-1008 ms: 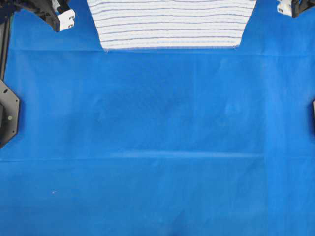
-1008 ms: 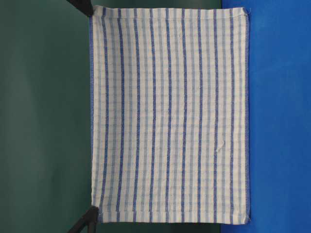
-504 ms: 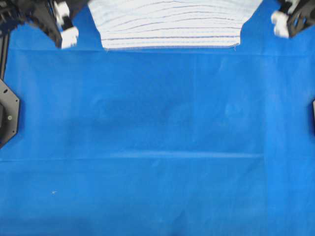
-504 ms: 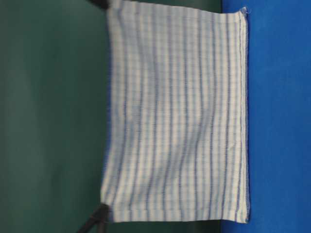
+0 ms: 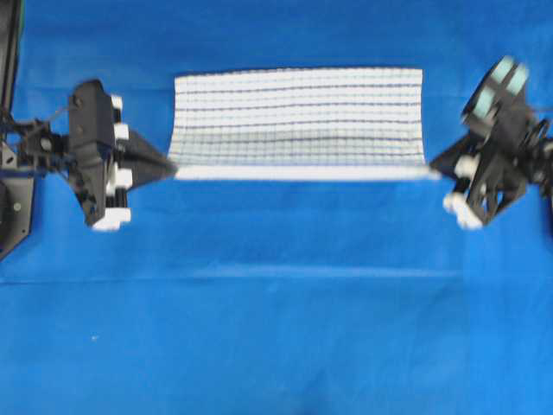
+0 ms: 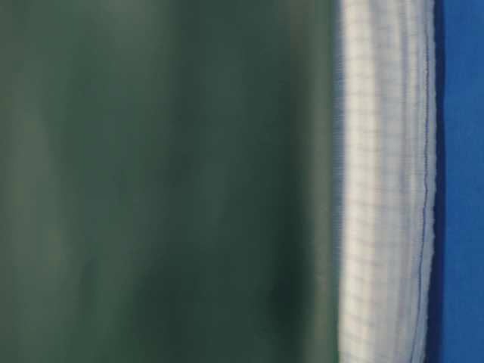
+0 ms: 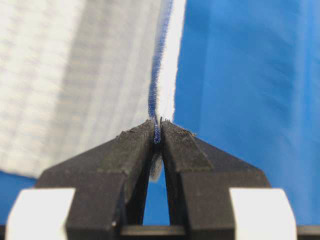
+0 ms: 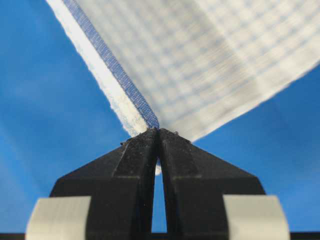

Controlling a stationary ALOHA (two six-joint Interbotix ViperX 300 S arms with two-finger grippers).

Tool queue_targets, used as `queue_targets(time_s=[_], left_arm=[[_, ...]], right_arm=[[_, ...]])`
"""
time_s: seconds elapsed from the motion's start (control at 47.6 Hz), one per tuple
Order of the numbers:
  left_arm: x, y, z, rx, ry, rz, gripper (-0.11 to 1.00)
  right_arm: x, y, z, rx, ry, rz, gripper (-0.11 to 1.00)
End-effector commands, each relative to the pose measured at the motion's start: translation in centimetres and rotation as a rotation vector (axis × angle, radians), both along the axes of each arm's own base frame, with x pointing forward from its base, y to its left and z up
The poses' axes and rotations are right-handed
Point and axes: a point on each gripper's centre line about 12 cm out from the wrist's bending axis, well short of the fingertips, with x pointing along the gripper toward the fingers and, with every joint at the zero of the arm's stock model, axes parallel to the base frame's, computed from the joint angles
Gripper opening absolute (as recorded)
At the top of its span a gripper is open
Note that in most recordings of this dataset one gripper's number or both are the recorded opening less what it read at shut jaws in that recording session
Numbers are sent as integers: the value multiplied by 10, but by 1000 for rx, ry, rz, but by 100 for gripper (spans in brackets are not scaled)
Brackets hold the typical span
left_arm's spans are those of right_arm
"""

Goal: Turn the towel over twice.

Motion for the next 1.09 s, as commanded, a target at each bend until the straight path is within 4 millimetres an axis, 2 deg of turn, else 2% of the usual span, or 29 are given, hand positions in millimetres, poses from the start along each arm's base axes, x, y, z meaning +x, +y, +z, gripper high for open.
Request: queue_targets(time_s=[0.0, 0.21, 0.42, 0.966, 1.029, 1.071], left_arm=[[1, -18, -10, -44, 35, -39, 5], [3, -56, -32, -131, 109, -112, 5], [8, -79, -42, -134, 131, -186, 5], [11, -84, -46, -129, 145, -202, 5], [12, -85, -45, -131, 142, -202, 9], [12, -85, -45, -132, 143, -200, 15]], right_arm=[[7, 22, -12, 35, 42, 30, 3], [20, 66, -36, 90, 123, 56, 3], [29, 93, -41, 99, 137, 89, 3], [32, 96, -40, 69, 133, 117, 3], [33, 96, -40, 70, 130, 117, 4], [33, 96, -40, 68, 132, 116, 4]])
